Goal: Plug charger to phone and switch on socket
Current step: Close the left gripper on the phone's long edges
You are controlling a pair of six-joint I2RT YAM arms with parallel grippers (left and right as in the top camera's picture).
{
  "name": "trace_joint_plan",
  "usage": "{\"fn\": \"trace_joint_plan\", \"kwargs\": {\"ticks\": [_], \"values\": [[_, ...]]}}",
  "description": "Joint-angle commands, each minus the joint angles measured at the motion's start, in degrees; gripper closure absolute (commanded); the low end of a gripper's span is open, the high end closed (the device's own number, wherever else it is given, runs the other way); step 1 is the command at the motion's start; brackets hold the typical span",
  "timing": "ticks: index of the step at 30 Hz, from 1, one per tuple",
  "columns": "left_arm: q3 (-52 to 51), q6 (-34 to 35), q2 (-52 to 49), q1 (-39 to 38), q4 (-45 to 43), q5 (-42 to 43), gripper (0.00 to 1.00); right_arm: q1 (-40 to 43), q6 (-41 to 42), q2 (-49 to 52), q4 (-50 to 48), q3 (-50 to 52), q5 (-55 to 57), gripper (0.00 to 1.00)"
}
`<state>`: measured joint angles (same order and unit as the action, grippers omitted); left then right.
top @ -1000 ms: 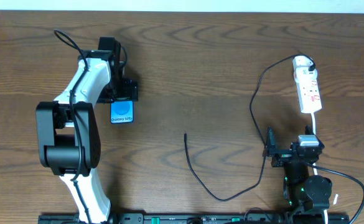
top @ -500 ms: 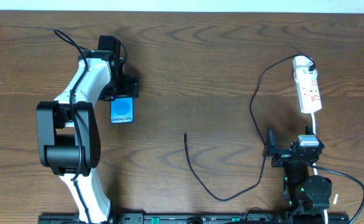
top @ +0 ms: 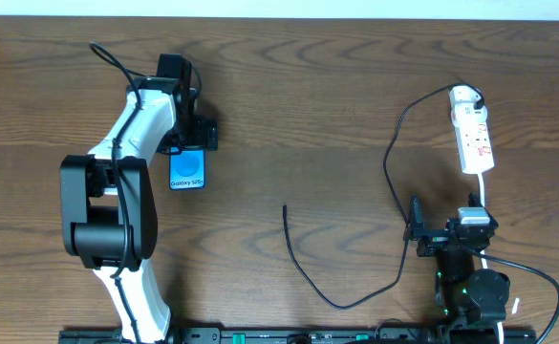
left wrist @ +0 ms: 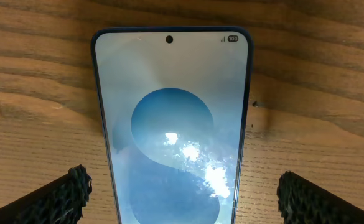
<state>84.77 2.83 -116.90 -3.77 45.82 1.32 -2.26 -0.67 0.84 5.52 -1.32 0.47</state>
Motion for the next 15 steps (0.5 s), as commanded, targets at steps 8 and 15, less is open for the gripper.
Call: {"fn": "trace_joint_plan", "kwargs": {"ticks": [8, 15], "values": [[-0.24, 0.26, -0.90, 0.24, -0.11, -0.52, 0.02, -0.24, -0.68, -0.46, 0.04, 0.39, 0.46, 0.01], [-0.24, 1.99, -1.77, 0.26, -0.09, -0.46, 0.02, -0.24, -0.68, -0.46, 0.04, 0.39, 0.46, 0.01]]}}
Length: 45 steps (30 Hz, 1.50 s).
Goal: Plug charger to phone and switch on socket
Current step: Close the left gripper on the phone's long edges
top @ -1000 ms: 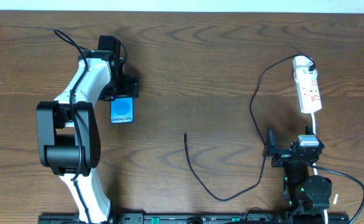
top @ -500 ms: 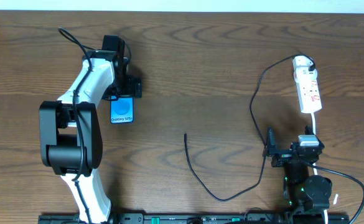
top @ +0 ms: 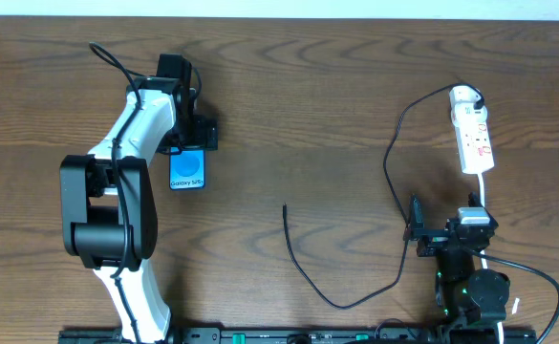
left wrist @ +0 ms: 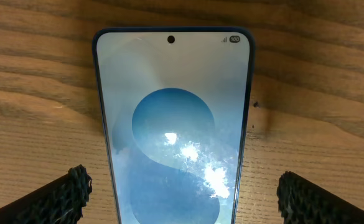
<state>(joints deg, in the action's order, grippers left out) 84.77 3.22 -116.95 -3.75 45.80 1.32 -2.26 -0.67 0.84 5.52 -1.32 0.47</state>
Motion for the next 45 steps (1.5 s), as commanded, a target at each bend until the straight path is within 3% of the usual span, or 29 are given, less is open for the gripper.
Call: {"fn": "trace_joint_plan", "kwargs": {"ticks": [1, 45], "values": [[-0.24, 1.62, -1.88, 0.24, -0.07, -0.46, 0.02, -0.24, -0.68, -0.46, 0.04, 0.39, 0.46, 0.01], [-4.00, 1.57, -2.97, 0.24, -1.86, -0.50, 0.02, -0.24, -0.68, -0.46, 0.04, 0.39, 0.46, 0.01]]}}
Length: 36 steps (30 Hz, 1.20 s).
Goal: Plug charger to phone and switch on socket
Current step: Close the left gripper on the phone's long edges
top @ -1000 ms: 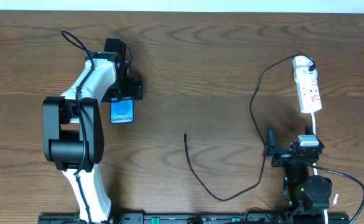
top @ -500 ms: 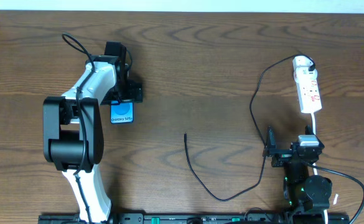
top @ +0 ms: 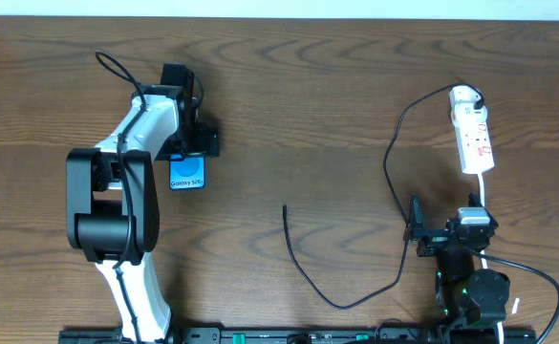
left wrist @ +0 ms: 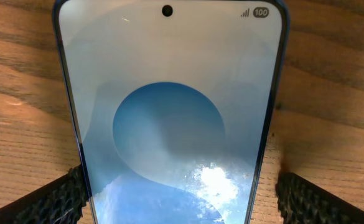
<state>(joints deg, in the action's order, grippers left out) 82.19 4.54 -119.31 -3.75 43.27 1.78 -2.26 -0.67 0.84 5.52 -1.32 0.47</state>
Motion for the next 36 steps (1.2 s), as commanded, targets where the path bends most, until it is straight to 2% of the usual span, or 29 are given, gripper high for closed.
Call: {"fn": "trace_joint_plan", "kwargs": {"ticks": [1, 36], "values": [[-1.42, 0.26, -0.61, 0.24, 0.81, -0.96, 0.02, -0.24, -0.68, -0.46, 0.04, 0.39, 0.46, 0.01], [-1.42, -2.32, -0.61, 0.26, 1.62, -1.38, 0.02, -0.24, -0.68, -0.46, 0.04, 0.39, 0.46, 0.01]]}}
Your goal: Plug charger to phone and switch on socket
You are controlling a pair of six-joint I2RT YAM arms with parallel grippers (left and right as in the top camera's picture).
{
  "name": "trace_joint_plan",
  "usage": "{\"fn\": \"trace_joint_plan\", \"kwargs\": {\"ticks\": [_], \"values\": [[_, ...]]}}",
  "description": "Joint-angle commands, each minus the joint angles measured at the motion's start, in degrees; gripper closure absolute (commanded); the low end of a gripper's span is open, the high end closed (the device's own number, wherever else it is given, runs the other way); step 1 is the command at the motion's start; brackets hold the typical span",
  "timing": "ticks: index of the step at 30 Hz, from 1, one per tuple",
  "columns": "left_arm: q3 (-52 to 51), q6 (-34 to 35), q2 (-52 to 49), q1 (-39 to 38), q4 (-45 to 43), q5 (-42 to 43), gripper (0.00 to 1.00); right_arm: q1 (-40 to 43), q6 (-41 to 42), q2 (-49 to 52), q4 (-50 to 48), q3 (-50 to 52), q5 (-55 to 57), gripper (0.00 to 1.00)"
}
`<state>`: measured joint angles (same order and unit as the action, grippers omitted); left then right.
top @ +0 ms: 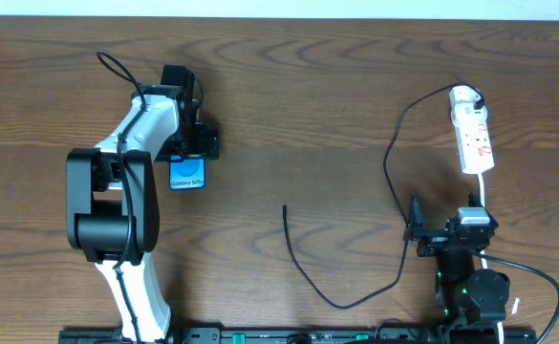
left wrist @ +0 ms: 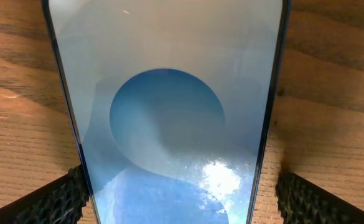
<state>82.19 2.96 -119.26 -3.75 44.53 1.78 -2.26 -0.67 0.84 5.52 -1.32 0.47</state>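
Observation:
The phone (top: 187,173) lies face up on the table with its blue screen lit. It fills the left wrist view as the phone (left wrist: 169,93), its top edge out of frame. My left gripper (top: 188,153) stands open over the phone's far end. One of its black fingers (left wrist: 60,200) is against the left edge. The other is a little off the right edge. The black charger cable has its free end (top: 285,207) at mid-table. It runs to the white power strip (top: 473,140) at the far right. My right gripper (top: 415,229) rests below the strip, away from the cable end.
The cable (top: 391,162) loops across the right half of the table between the strip and the right arm. The left arm's white links (top: 131,143) stand left of the phone. The table's front rail (top: 279,336) runs along the bottom.
In the left wrist view the phone's top edge and camera hole have gone out of frame, so my left gripper is a little further over the phone. The right arm and cable are unchanged.
My left gripper hung open above the phone's far end, the whole top of the screen in view. Then it was much closer, its fingers level with the phone's sides. Now it straddles the phone more closely still. The right arm stayed where it was.

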Motion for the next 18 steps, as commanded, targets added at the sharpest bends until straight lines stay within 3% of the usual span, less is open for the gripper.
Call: {"fn": "trace_joint_plan", "kwargs": {"ticks": [1, 12, 18], "values": [[-1.42, -0.74, -0.66, 0.26, 0.35, -1.38, 0.02, -0.24, -0.68, -0.46, 0.04, 0.39, 0.46, 0.01], [-1.42, -0.74, -0.66, 0.24, 0.37, -1.38, 0.00, -0.24, -0.68, -0.46, 0.04, 0.39, 0.46, 0.01], [-1.42, -0.74, -0.66, 0.24, 0.35, -1.38, 0.04, -0.24, -0.68, -0.46, 0.04, 0.39, 0.46, 0.01]]}}
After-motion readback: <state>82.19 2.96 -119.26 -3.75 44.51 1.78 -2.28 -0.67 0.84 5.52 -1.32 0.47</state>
